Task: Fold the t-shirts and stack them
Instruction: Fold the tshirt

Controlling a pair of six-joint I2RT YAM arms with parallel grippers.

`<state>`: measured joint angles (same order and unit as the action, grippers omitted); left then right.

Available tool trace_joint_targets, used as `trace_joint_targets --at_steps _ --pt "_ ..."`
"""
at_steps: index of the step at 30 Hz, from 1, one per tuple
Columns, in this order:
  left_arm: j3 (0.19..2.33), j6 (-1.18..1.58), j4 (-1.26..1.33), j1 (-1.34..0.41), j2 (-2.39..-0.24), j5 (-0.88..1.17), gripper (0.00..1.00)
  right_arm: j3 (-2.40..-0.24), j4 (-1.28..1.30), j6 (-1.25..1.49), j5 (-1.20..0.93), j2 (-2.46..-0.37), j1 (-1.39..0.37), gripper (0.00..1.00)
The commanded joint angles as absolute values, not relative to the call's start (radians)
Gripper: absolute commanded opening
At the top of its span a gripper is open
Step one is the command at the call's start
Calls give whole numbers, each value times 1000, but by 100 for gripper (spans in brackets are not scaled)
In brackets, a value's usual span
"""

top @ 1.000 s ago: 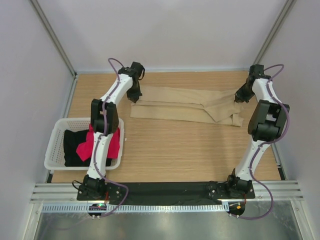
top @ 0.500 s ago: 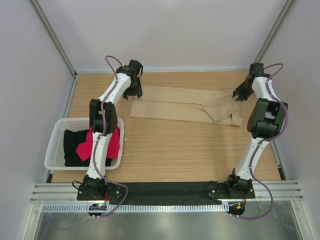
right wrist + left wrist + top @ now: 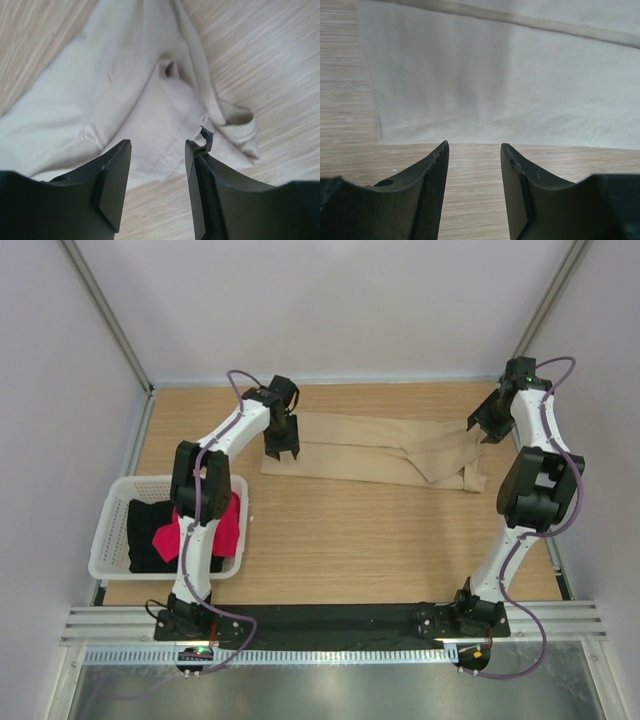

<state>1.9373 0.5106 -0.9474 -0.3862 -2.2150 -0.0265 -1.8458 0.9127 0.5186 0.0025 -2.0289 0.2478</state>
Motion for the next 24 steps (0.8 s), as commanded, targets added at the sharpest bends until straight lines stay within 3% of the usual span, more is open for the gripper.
trace_joint_targets --at_steps 1,4,14,24 --pt "1945 502 -910 -376 -2227 90 47 -1648 867 541 -96 -1867 225 54" --pt "1930 517 -902 -376 -2230 133 47 -1544 812 525 -71 -1801 227 54" --pt "1858 561 -864 -374 -2226 212 47 -1486 749 485 -71 -1844 239 56" --pt "1855 549 -885 -357 -2230 216 47 -1589 738 465 -32 -1973 241 44"
